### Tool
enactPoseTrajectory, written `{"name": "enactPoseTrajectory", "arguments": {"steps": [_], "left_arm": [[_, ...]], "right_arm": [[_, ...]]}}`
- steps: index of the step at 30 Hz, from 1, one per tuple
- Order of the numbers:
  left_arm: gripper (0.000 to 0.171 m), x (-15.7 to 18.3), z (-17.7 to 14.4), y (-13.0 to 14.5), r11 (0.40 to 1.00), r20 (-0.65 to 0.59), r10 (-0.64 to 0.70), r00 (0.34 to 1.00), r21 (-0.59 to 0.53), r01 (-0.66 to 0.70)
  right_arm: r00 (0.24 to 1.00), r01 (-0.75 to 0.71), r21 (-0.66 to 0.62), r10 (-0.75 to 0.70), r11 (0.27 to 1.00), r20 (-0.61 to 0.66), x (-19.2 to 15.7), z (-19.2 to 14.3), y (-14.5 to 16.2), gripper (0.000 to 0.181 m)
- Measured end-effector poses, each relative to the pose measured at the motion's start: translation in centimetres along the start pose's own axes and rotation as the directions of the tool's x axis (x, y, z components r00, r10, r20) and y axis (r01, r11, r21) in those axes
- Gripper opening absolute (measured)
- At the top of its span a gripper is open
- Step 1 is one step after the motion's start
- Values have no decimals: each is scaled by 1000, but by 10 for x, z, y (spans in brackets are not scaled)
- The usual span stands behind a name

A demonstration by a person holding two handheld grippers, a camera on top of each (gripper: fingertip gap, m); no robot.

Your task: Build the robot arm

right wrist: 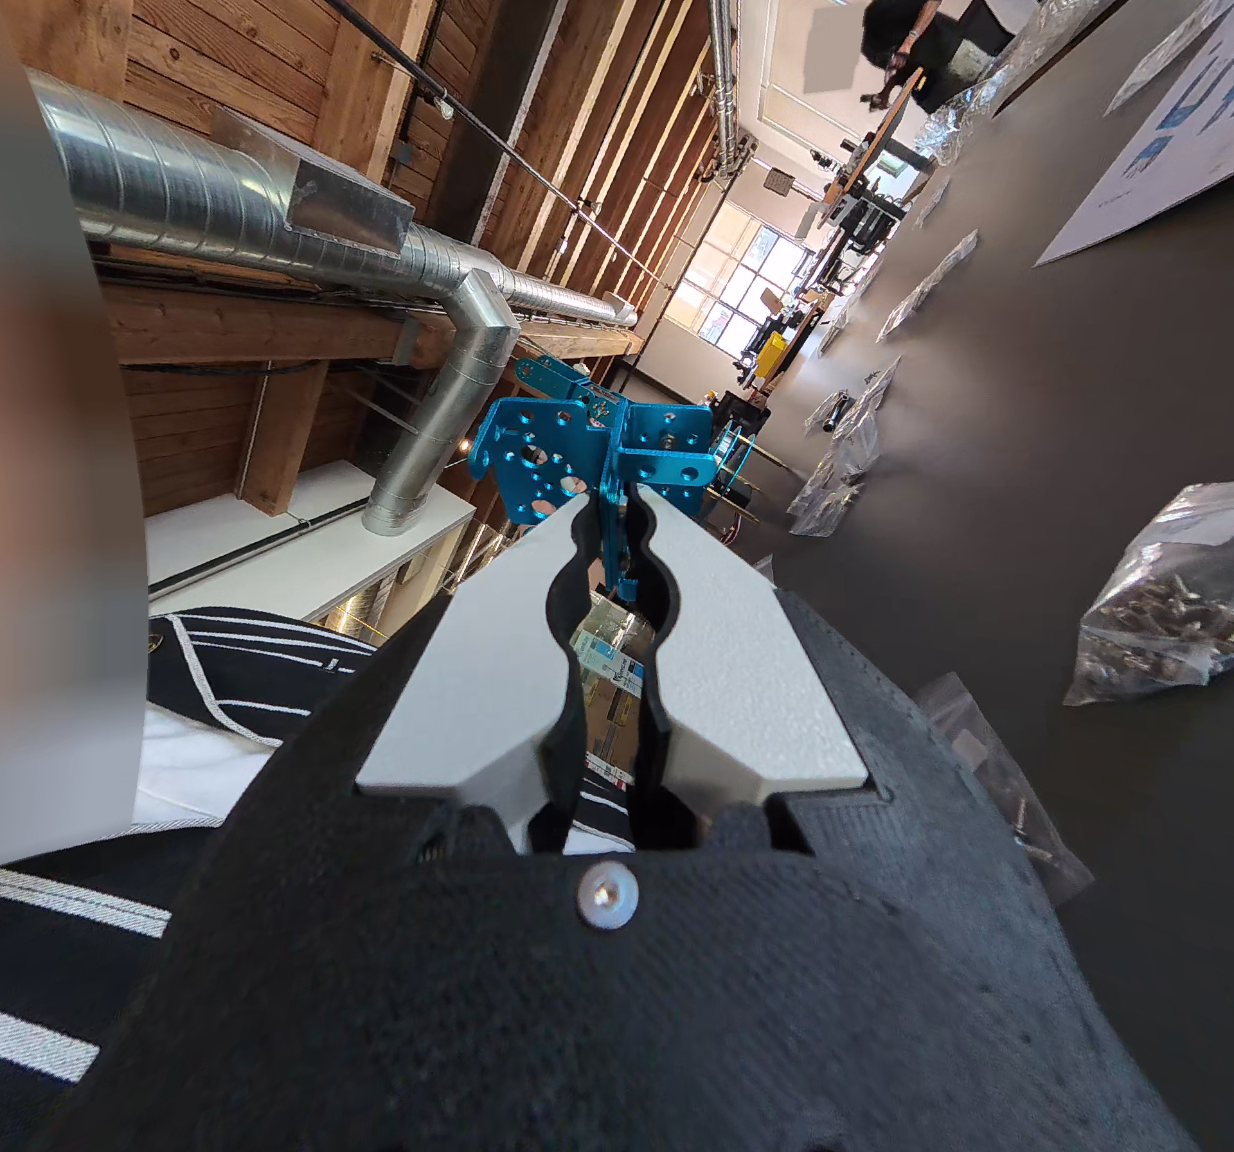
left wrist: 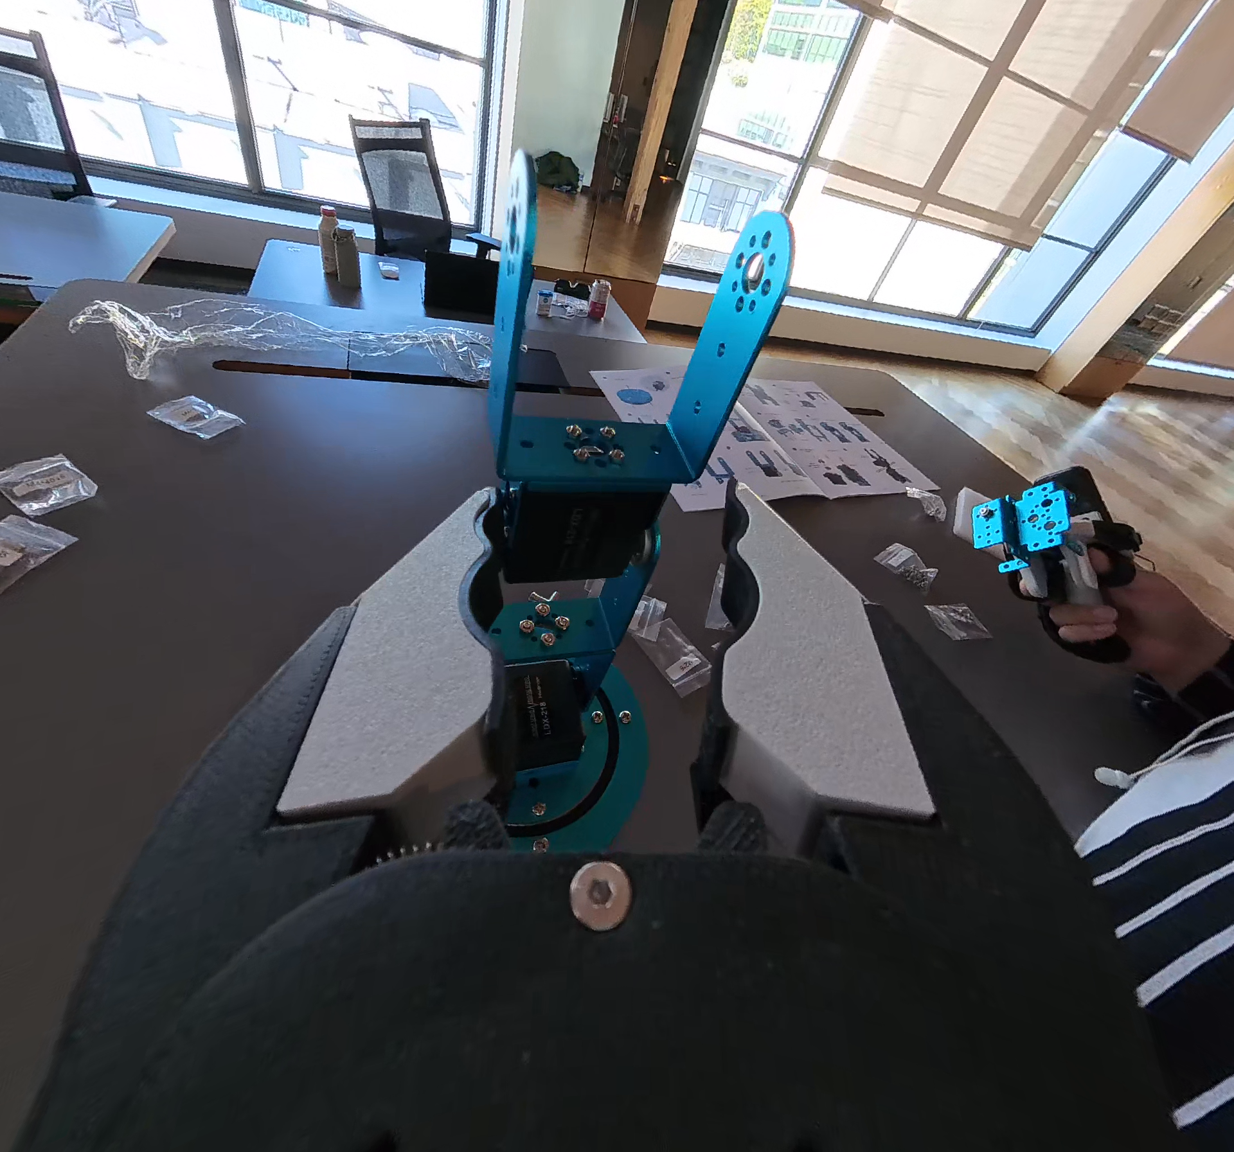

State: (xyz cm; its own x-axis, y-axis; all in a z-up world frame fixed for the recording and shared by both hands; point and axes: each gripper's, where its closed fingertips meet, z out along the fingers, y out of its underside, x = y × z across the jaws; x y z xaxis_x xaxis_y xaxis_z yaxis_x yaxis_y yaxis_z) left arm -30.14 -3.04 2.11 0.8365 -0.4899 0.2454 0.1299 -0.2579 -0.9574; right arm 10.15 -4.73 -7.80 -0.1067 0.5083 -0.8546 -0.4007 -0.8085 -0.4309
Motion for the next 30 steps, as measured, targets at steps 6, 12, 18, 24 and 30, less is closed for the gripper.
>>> {"name": "enactPoseTrajectory", "arguments": {"steps": [6, 12, 18, 24, 30], "left_arm": [[65, 1, -2, 1, 1000, 9, 6, 1000, 7, -6], [64, 3, -9, 1, 1000, 15, 8, 1000, 24, -8], [62, 4, -15, 1, 999, 17, 5, 1000, 39, -6], [62, 5, -20, 5, 999, 13, -8, 1000, 52, 7], [62, 4, -28, -2, 996, 1, -9, 1000, 85, 9]], "right_arm": [[1000, 11, -4, -11, 1000, -1, -2, 0, 1, 5], [1000, 20, -11, -20, 1000, -5, -2, 1, 2, 5], [1000, 28, -11, -28, 1000, -7, -3, 1, 2, 5], [999, 35, -22, -35, 999, -8, -4, 2, 3, 5], [997, 73, -5, -73, 997, -26, -7, -5, -6, 4]]}}
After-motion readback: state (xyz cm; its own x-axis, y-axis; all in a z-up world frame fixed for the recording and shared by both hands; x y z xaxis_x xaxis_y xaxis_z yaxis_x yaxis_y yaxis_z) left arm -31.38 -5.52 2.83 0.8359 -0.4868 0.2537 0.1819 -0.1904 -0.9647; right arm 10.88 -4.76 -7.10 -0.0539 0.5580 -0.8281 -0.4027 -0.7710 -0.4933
